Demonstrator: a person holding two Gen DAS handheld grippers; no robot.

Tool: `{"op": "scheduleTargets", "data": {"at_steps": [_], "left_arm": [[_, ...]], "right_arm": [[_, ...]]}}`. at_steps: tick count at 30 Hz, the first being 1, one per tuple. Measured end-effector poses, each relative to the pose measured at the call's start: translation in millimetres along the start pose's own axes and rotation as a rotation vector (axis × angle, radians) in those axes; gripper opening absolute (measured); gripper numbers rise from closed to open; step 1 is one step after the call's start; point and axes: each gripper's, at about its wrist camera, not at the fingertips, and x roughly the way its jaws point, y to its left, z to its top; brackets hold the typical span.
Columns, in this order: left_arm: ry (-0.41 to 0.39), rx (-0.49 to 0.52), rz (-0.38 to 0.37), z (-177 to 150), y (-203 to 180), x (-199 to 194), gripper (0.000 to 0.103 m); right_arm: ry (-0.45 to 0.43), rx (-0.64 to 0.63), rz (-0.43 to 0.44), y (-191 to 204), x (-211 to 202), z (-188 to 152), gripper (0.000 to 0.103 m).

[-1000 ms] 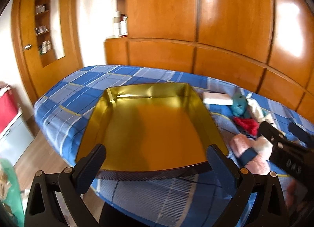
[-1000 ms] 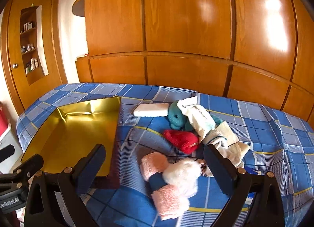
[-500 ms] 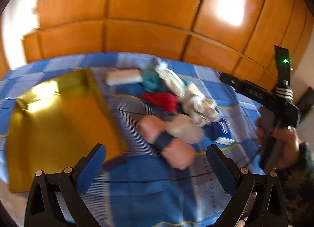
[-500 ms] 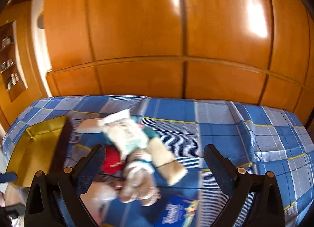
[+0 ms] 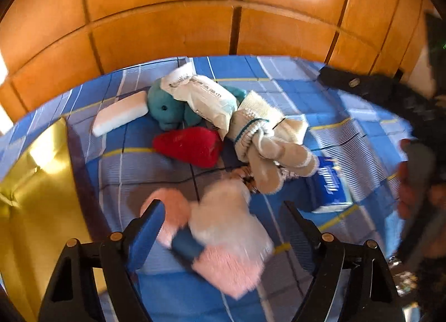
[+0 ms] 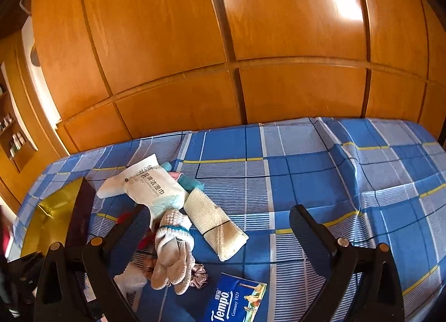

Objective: Organize soft objects
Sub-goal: 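Grasp the clear plastic bag with the left tool while the right tool reaches toward the Tempo pack, then drop the plastic bag into the gold tray with the left tool while the right tool grasps the Tempo pack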

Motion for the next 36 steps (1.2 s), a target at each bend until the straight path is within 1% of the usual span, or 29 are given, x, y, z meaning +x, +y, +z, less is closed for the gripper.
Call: {"op": "scheduleTargets", "data": {"at_steps": [1, 2, 3, 4, 5, 6, 8, 9, 10, 11, 12, 14, 16, 17, 19, 21, 23, 25, 28, 30, 32, 34, 36], "left_arm": [[0.022, 0.009, 0.002, 2, 0, 8, 0.054], [0.059, 0.012, -0.012, 5, 1, 20, 0.040], [0.105, 0.011, -0.029, 6, 3, 32, 0.040], [0.116, 0.011, -0.042, 6, 4, 37, 0.038], [0.105, 0.024, -0.051, 6, 4, 38, 0.036], [0.089, 0.037, -0.054, 5, 4, 37, 0.035], [0.064, 0.019, -0.066, 5, 7, 32, 0.034], [0.035, 0.005, -0.074, 4, 10, 26, 0.034], [0.002, -0.005, -0.083, 4, 12, 19, 0.034], [-0.026, -0.016, -0.095, 2, 15, 11, 0.034], [-0.044, -0.027, -0.106, 1, 17, 4, 0.034], [-0.091, -0.053, -0.117, -1, 21, -12, 0.034], [-0.138, -0.067, -0.127, -2, 26, -27, 0.034], [-0.151, -0.076, -0.128, -2, 27, -32, 0.034], [-0.181, -0.113, -0.133, -3, 38, -47, 0.034], [-0.207, -0.148, -0.122, -2, 47, -57, 0.034], [-0.241, -0.194, -0.094, -3, 67, -73, 0.035], [-0.267, -0.249, -0.044, -4, 92, -87, 0.035], [-0.283, -0.346, 0.056, -9, 137, -98, 0.035], [-0.261, -0.414, 0.123, -14, 170, -98, 0.035], [-0.241, -0.464, 0.188, -18, 200, -89, 0.035], [-0.221, -0.489, 0.225, -19, 217, -78, 0.035], [-0.187, -0.535, 0.224, -20, 235, -64, 0.035]], "right_arm": [[0.002, 0.006, 0.001, -1, 0, 0, 0.102], [0.002, 0.013, 0.003, -2, 0, 1, 0.102], [0.000, 0.022, 0.003, -3, 0, 1, 0.102], [0.000, 0.027, 0.001, -5, 0, 1, 0.102], [0.001, 0.033, -0.004, -7, 0, 2, 0.102], [0.003, 0.039, -0.009, -9, 0, 2, 0.102], [0.016, 0.061, -0.025, -14, 2, 2, 0.102], [0.031, 0.075, -0.029, -18, 5, 2, 0.102], [0.059, 0.089, -0.039, -22, 9, 1, 0.101], [0.090, 0.097, -0.055, -25, 15, -1, 0.098], [0.146, 0.111, -0.079, -30, 23, -4, 0.094], [0.211, 0.157, -0.081, -39, 32, -10, 0.088], [0.271, 0.218, -0.057, -49, 40, -16, 0.088], [0.290, 0.230, -0.060, -52, 43, -19, 0.088], [0.323, 0.229, -0.072, -53, 48, -23, 0.088], [0.362, 0.206, -0.077, -49, 52, -28, 0.088], [0.403, 0.177, -0.080, -40, 55, -34, 0.088], [0.427, 0.121, -0.087, -30, 55, -41, 0.088], [0.469, 0.081, -0.087, -20, 56, -50, 0.088], [0.495, 0.056, -0.097, -16, 57, -57, 0.088], [0.520, 0.022, -0.109, -10, 57, -64, 0.088], [0.541, -0.014, -0.119, -5, 59, -69, 0.086], [0.564, -0.043, -0.143, -2, 62, -78, 0.081]]}}
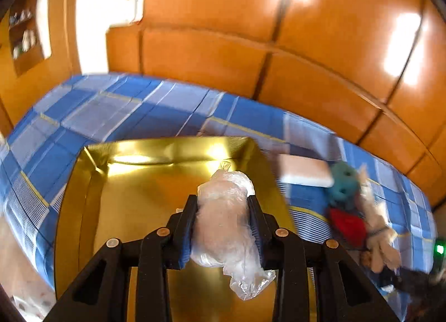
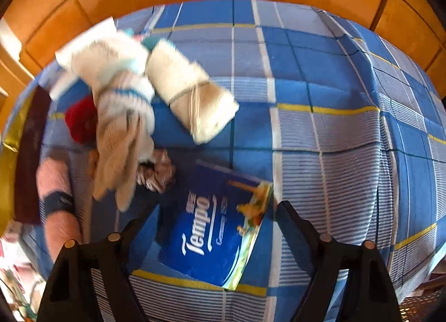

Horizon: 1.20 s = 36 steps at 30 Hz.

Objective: Organize soft objects
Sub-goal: 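Drop the plastic bag into the gold tray with the left tool while the right tool grasps the Tempo pack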

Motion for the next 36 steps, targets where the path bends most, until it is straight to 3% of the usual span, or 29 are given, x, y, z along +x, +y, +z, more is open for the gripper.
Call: {"op": "scheduleTargets", "data": {"at_steps": [1, 3, 4, 9, 11, 14, 18, 22, 26, 36], "left_arm": [[0.017, -0.025, -0.002, 2, 6, 8, 0.035], [0.036, -0.050, 0.010, 6, 11, 22, 0.035], [0.038, -0.055, 0.020, 8, 11, 28, 0.036], [0.059, -0.070, 0.037, 18, 8, 57, 0.043], [0.071, -0.075, 0.036, 21, 5, 67, 0.059], [0.079, -0.062, 0.042, 19, 1, 71, 0.062], [0.041, -0.014, 0.063, 3, -6, 43, 0.066], [-0.076, 0.029, 0.109, -19, -15, -4, 0.087], [-0.186, 0.060, 0.154, -41, -24, -47, 0.097], [-0.247, 0.058, 0.271, -76, -23, -88, 0.102]], "right_arm": [[-0.005, -0.008, -0.014, 1, 0, -1, 0.080], [-0.030, -0.026, -0.021, 4, -3, -4, 0.064], [-0.035, -0.030, -0.025, 4, -4, -4, 0.062], [-0.043, -0.044, -0.035, 4, -4, -7, 0.060], [-0.043, -0.051, -0.037, 6, -2, -5, 0.060], [-0.051, -0.064, -0.043, 8, -1, -6, 0.060], [-0.055, -0.070, -0.048, 13, -2, -6, 0.060], [-0.059, -0.071, -0.052, 15, -2, -6, 0.060], [-0.067, -0.079, -0.062, 18, -3, -6, 0.060], [-0.086, -0.105, -0.081, 24, -7, -10, 0.058]]}}
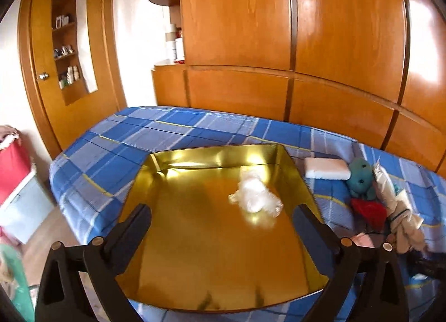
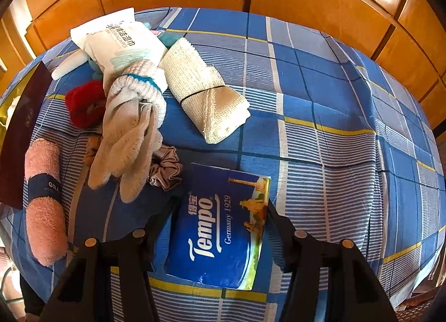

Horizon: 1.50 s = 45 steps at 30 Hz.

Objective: Organize soft objects
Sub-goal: 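Drop the plastic bag into the gold tray with the left tool while the right tool grasps the Tempo pack, then carry the Tempo tissue pack into the gold tray and open the right tool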

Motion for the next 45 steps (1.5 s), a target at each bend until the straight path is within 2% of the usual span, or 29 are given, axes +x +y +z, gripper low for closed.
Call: {"op": "scheduleTargets", "data": {"at_steps": [7, 14, 21, 26, 30, 34, 38, 42, 45], "left_arm": [[-0.018, -0.018, 0.043, -6, 17, -14, 0.102], [-0.024, -0.035, 0.047, -7, 25, -19, 0.103], [-0.010, -0.046, 0.049, -10, 32, -16, 0.103], [0.018, -0.049, 0.043, -16, 36, -9, 0.103], [0.044, -0.067, 0.055, -22, 48, -3, 0.103], [0.060, -0.099, 0.093, -27, 69, 1, 0.103], [0.073, -0.140, 0.132, -32, 92, 3, 0.103], [0.091, -0.171, 0.162, -36, 111, 6, 0.103], [0.099, -0.184, 0.172, -39, 119, 7, 0.103]], "right_arm": [[-0.007, 0.001, -0.024, 8, -6, -3, 0.056], [-0.032, 0.003, -0.026, 13, -20, -15, 0.056], [-0.148, 0.001, -0.030, 19, -60, -17, 0.056], [-0.267, -0.028, 0.053, 36, -93, -7, 0.056], [-0.333, -0.166, 0.127, 86, -111, 9, 0.056], [-0.334, -0.279, 0.206, 143, -112, 22, 0.056], [-0.310, -0.392, 0.259, 207, -98, 38, 0.056], [-0.238, -0.456, 0.297, 262, -74, 54, 0.056], [-0.182, -0.508, 0.291, 297, -54, 61, 0.056]]}}
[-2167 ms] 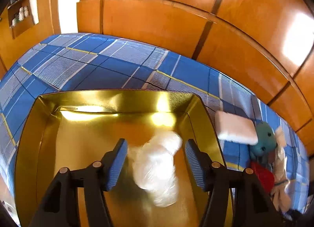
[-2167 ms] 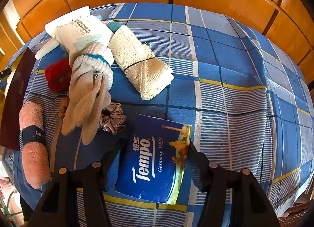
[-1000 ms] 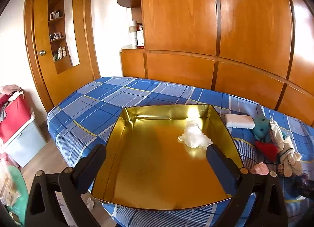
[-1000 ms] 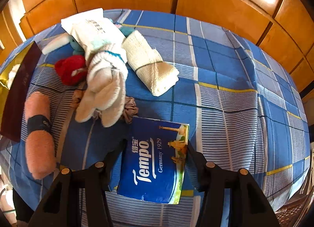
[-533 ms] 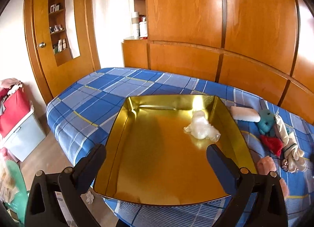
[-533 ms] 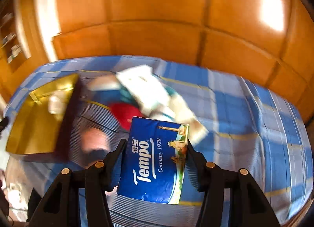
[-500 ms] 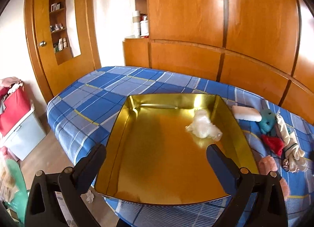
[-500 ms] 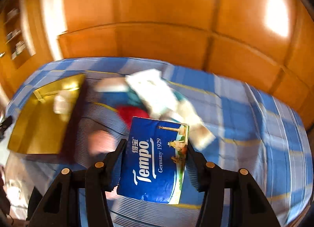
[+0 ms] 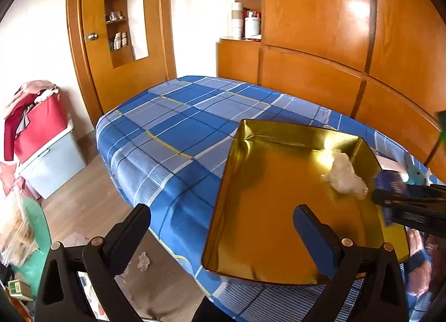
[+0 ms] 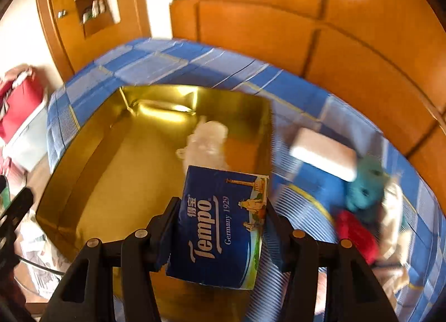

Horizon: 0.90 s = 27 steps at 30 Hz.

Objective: Organize soft objects
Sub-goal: 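Carry the Tempo tissue pack into the gold tray and open the right tool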

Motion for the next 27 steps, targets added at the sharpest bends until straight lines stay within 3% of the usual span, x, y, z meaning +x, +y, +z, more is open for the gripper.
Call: {"op": "scheduleTargets", "data": {"at_steps": [6, 14, 19, 21, 27], "left_arm": [[0.029, -0.009, 0.003, -2, 3, 9, 0.103], [0.033, 0.016, -0.012, -4, -7, 9, 0.103], [0.031, 0.015, -0.014, -4, -8, 7, 0.103], [0.029, 0.012, -0.013, -4, -8, 6, 0.103], [0.013, 0.010, -0.003, -5, -9, -1, 0.103]], "right_arm": [[0.095, -0.054, -0.024, 19, 48, 11, 0.056], [0.117, -0.078, -0.076, 19, 63, 14, 0.056], [0.071, -0.081, -0.121, 21, 57, 11, 0.058], [0.049, -0.076, -0.134, 22, 51, 8, 0.063], [-0.081, -0.073, -0.177, 28, 7, -1, 0.063]]}}
